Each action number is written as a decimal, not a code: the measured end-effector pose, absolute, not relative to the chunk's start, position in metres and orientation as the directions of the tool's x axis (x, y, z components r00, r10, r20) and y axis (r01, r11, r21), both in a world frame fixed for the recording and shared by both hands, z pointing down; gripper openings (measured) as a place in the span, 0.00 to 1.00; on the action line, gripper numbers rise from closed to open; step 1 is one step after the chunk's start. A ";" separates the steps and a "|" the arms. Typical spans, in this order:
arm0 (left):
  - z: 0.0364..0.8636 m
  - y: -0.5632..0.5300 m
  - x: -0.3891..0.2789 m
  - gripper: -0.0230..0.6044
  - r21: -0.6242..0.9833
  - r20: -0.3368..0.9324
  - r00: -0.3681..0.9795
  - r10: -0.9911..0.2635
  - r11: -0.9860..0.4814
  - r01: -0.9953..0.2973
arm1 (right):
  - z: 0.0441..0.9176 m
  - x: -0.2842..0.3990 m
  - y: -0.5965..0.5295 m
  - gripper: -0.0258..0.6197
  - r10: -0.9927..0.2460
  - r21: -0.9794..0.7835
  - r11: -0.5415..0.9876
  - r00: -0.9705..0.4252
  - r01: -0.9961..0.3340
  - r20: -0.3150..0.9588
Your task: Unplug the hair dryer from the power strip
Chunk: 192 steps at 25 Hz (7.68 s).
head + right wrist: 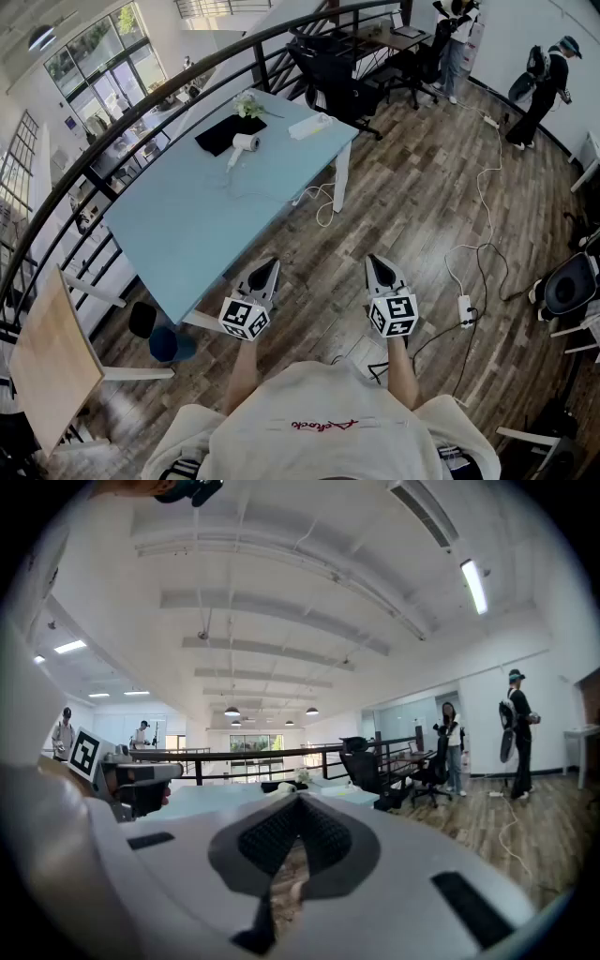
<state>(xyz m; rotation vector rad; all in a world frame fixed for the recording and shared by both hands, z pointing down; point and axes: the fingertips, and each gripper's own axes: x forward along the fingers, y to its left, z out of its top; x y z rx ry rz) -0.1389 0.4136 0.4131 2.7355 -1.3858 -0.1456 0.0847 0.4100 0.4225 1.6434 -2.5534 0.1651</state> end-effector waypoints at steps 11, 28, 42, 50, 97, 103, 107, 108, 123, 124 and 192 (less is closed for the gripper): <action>0.410 0.414 -0.139 0.05 0.105 -0.058 0.581 -0.812 -0.584 -0.805 | 0.423 0.084 0.413 0.07 -0.895 -0.038 0.424 -0.425 -0.905 0.136; 0.407 0.410 -0.094 0.05 0.089 -0.052 0.544 -0.837 -0.547 -0.833 | 0.425 0.141 0.404 0.07 -0.882 -0.024 0.453 -0.452 -0.891 0.133; 0.420 0.387 -0.074 0.05 0.109 -0.043 0.531 -0.846 -0.533 -0.839 | 0.435 0.157 0.379 0.07 -0.873 -0.009 0.470 -0.466 -0.883 0.146; 0.426 0.329 -0.070 0.05 0.115 -0.053 0.554 -0.831 -0.556 -0.823 | 0.439 0.156 0.329 0.07 -0.881 -0.002 0.455 -0.450 -0.891 0.145; 0.450 0.003 -0.157 0.05 0.163 -0.053 0.648 -0.760 -0.646 -0.745 | 0.454 0.046 0.021 0.07 -0.906 0.010 0.393 -0.385 -0.920 0.174; 0.454 -0.040 -0.145 0.05 0.167 -0.042 0.634 -0.772 -0.631 -0.757 | 0.459 0.056 -0.027 0.07 -0.897 -0.008 0.412 -0.407 -0.911 0.172; 0.458 -0.072 -0.135 0.05 0.166 -0.031 0.624 -0.781 -0.620 -0.767 | 0.464 0.065 -0.063 0.07 -0.890 -0.019 0.425 -0.422 -0.905 0.174; 0.458 -0.081 -0.133 0.05 0.167 -0.028 0.620 -0.784 -0.615 -0.770 | 0.465 0.067 -0.072 0.07 -0.887 -0.022 0.430 -0.427 -0.902 0.176; 0.442 -0.207 -0.097 0.05 0.160 -0.001 0.549 -0.836 -0.542 -0.825 | 0.454 0.102 -0.205 0.07 -0.845 -0.058 0.506 -0.509 -0.860 0.164; 0.441 -0.215 -0.094 0.05 0.159 0.001 0.543 -0.840 -0.536 -0.829 | 0.454 0.106 -0.213 0.07 -0.842 -0.062 0.511 -0.513 -0.858 0.164; 0.651 -0.370 -0.101 0.22 0.201 0.378 0.560 -0.737 -0.526 -0.827 | 0.612 0.070 -0.360 0.07 -0.712 -0.202 0.524 -0.556 -0.827 0.430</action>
